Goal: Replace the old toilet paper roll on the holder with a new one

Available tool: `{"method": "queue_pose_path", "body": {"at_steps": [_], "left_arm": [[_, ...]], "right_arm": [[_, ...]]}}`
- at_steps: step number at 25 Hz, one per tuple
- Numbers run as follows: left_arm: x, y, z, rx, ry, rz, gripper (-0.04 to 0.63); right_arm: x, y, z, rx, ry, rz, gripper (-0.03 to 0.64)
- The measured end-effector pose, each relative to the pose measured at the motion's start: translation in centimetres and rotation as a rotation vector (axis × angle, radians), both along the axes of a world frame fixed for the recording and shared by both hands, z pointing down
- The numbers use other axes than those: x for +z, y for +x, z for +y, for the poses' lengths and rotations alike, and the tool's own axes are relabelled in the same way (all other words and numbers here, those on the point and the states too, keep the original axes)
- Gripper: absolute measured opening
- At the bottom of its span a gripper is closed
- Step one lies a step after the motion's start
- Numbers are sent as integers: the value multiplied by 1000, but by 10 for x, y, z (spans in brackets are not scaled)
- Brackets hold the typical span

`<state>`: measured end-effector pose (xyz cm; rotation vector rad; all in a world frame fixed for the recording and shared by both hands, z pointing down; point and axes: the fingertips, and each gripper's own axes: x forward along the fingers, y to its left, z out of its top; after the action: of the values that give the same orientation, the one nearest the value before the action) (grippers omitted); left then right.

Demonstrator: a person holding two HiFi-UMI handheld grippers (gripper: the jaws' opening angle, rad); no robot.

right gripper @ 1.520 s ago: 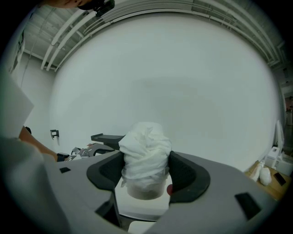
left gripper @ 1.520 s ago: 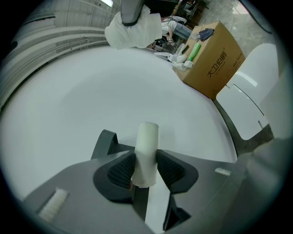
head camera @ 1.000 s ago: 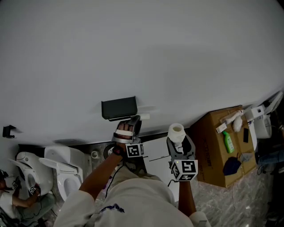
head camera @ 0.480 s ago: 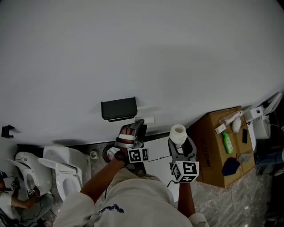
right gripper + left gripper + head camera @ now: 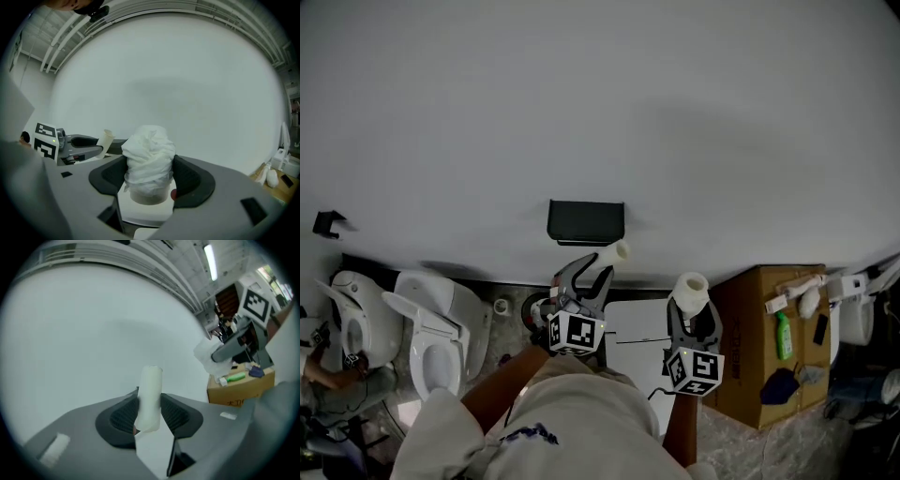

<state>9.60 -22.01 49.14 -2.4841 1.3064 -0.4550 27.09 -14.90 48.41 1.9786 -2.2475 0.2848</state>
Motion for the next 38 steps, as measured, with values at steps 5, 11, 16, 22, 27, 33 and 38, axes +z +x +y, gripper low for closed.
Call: {"method": "queue_pose_path", "body": {"at_steps": [5,11,16,22,27,33,38], "left_arm": [[-28,-52,1,-66,11,155,155],[-65,-87,16,-93,138,257,155],[-68,-113,24,-148,138,296,155],[-65,-149,32,-219,103,387,155],[-57,-165,38,-268,83,429,155],[-59,-173,38,-277,108,469,156],[-59,-177,42,-286,113,476,155]], "right_arm": [[4,-15,-3,-34,2,0,299],[8,-30,-12,-76,-16,31,298],[10,-30,-22,-94,-21,224,298],[12,-34,-22,-114,-29,292,298],[22,-31,-43,-154,-37,631,298],[31,-43,-75,-267,-16,967,298],[42,-60,-95,-328,29,1178,298]]}}
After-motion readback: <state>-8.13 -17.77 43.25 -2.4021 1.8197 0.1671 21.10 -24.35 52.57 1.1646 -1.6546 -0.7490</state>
